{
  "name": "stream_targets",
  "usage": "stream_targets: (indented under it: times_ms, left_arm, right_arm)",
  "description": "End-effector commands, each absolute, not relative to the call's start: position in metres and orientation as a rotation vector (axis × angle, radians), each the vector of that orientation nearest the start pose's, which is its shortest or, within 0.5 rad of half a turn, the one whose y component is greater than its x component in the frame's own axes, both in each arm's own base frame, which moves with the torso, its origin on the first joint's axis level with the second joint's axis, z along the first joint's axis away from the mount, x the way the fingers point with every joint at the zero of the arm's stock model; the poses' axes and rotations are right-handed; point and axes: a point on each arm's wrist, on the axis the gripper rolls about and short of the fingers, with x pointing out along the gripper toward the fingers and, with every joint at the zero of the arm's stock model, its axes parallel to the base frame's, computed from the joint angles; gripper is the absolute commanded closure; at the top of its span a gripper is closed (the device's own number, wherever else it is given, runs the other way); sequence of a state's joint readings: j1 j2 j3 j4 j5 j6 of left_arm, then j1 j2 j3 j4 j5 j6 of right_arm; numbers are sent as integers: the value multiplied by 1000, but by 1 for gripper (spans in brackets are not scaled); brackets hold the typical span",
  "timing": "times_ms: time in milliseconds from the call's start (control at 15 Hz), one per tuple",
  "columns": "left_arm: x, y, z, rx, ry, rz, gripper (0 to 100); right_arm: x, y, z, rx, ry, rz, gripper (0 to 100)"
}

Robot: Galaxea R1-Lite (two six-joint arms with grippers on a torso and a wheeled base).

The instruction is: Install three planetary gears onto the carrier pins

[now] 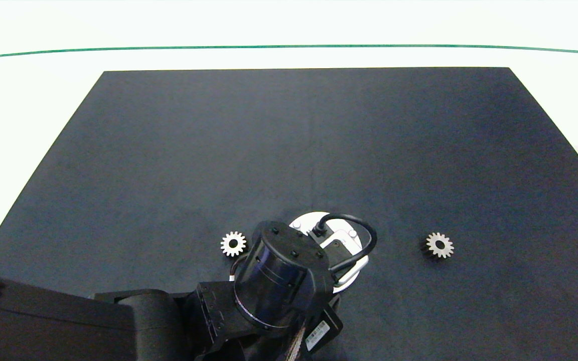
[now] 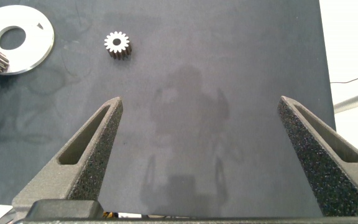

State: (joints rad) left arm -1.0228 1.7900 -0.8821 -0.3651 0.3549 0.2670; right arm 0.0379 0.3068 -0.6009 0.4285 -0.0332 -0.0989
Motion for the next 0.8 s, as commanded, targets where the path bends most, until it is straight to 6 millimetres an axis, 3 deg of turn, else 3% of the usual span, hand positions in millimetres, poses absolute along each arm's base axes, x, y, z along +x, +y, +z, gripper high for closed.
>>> stream_targets:
  times_ms: [67,333,600,800]
  left_arm:
    - [165,-263,173,568,278,-718,0]
    - [156,-233,218,575,291,-695,0]
    - [181,-188,221,552,339,-557,0]
    - [193,-178,220,533,357,-532,0]
  right_arm:
    - [-39,-2,199,-105,139,13,0]
    - [-38,-2,199,-106,139,15,0]
    - [-40,-2,201,-104,127,14,0]
    - [-41,-2,202,-105,119,12,0]
